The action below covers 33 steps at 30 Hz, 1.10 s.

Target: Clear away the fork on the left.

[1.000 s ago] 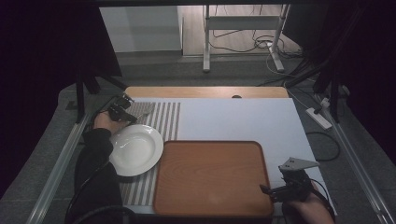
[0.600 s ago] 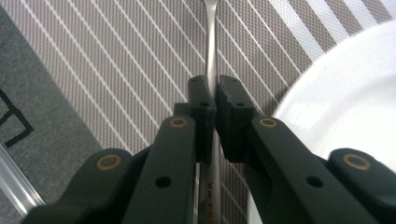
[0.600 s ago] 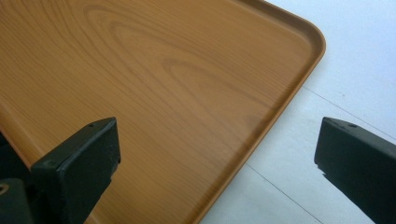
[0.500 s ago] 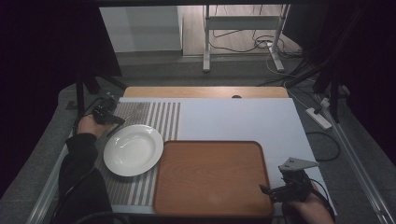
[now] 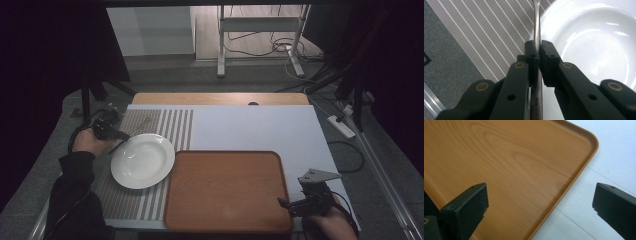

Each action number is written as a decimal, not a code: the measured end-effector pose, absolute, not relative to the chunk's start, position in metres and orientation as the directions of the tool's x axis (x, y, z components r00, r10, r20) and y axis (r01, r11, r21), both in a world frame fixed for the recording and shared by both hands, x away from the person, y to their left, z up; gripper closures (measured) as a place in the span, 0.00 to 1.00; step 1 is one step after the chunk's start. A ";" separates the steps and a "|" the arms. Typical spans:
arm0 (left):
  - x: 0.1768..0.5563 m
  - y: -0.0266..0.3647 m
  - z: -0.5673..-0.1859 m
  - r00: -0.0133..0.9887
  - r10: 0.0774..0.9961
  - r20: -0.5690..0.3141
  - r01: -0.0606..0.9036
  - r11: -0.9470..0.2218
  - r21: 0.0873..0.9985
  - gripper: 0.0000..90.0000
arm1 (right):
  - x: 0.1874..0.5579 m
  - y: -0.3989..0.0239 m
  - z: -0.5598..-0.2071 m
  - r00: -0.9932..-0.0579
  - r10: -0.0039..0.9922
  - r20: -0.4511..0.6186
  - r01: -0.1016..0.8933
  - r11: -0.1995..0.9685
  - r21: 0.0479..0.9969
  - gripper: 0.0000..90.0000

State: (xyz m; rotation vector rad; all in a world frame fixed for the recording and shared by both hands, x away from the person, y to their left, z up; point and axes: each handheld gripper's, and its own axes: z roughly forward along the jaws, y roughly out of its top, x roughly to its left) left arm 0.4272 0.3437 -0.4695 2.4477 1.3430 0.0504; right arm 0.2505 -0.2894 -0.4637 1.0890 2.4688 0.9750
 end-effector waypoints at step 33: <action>0.346 0.292 -0.466 0.593 0.786 -0.175 0.781 -0.508 0.364 0.93 | 0.250 -0.289 -0.463 -0.680 0.733 0.013 0.548 0.496 0.673 0.01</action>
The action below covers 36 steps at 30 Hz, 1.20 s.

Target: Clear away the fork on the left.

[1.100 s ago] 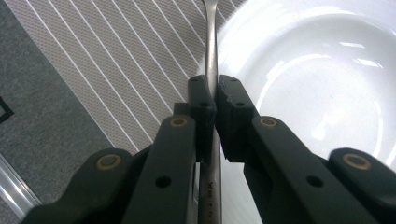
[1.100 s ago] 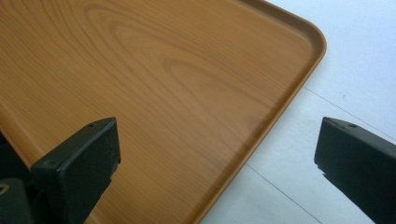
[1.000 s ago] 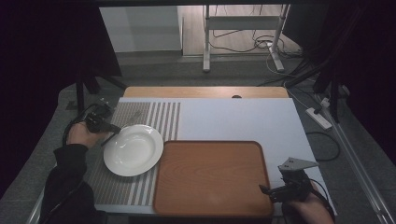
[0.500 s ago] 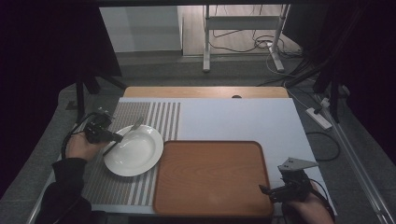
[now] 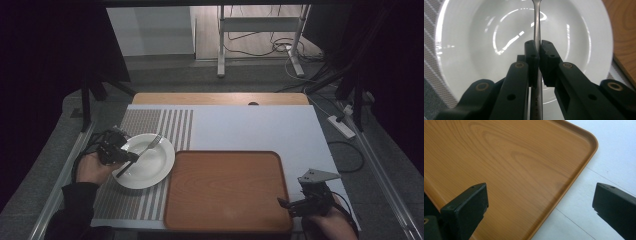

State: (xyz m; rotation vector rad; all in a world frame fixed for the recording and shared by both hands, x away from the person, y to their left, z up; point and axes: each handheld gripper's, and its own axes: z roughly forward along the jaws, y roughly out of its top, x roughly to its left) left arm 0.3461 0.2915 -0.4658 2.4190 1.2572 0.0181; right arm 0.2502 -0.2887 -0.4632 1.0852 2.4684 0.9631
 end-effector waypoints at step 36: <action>0.299 0.170 -0.476 0.662 0.718 -0.215 0.738 -0.575 0.353 0.93 | 0.250 -0.288 -0.463 -0.693 0.721 0.009 0.536 0.507 0.675 0.01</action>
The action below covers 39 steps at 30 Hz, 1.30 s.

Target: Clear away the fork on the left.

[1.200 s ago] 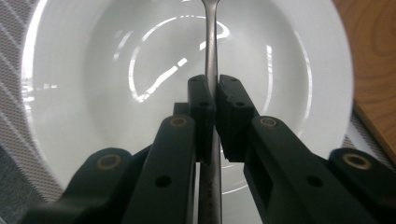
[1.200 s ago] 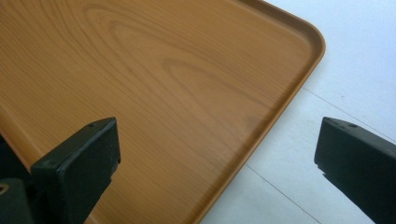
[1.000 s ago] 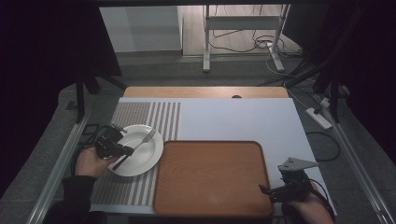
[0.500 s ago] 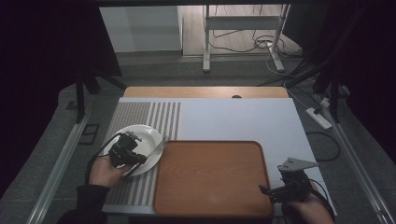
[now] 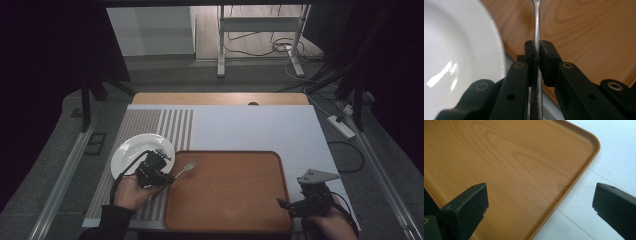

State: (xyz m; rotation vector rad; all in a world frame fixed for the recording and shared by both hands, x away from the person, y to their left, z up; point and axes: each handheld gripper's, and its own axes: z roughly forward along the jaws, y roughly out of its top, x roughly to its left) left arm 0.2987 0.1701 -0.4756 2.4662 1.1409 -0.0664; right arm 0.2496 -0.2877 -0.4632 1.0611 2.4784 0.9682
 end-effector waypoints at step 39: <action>0.306 0.089 -0.508 0.794 0.582 -0.176 0.598 -0.693 0.403 0.99 | 0.250 -0.287 -0.464 -0.701 0.713 0.008 0.533 0.517 0.670 0.01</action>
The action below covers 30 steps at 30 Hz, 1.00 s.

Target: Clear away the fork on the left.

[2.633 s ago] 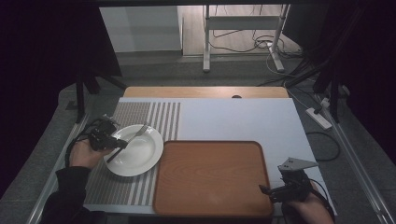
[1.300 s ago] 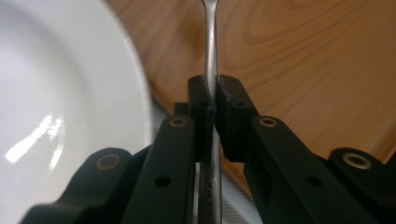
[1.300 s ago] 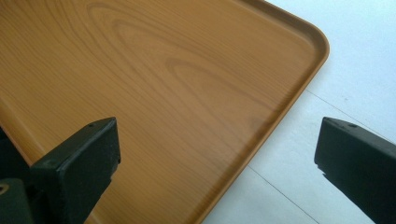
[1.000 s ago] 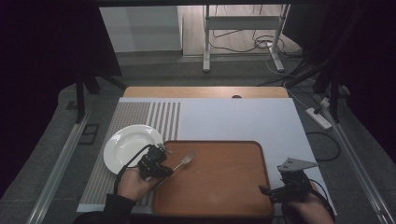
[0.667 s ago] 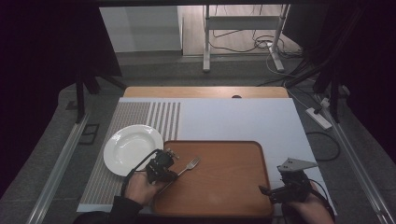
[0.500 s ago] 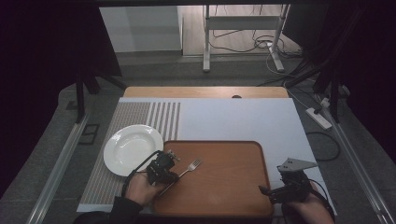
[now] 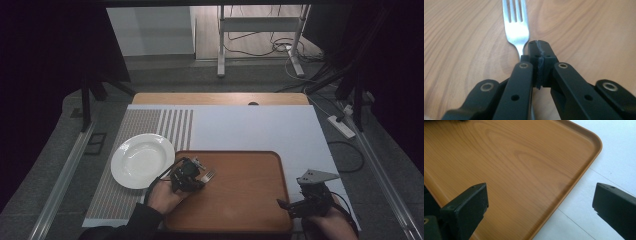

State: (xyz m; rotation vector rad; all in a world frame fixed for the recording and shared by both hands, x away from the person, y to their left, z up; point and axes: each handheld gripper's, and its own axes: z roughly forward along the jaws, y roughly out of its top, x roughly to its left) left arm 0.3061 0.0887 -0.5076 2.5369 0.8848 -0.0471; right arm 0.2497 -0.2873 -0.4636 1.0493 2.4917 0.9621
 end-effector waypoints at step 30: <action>0.321 0.147 -0.508 0.649 0.736 -0.192 0.741 -0.556 0.377 0.93 | 0.250 -0.287 -0.464 -0.705 0.709 0.010 0.531 0.517 0.672 0.01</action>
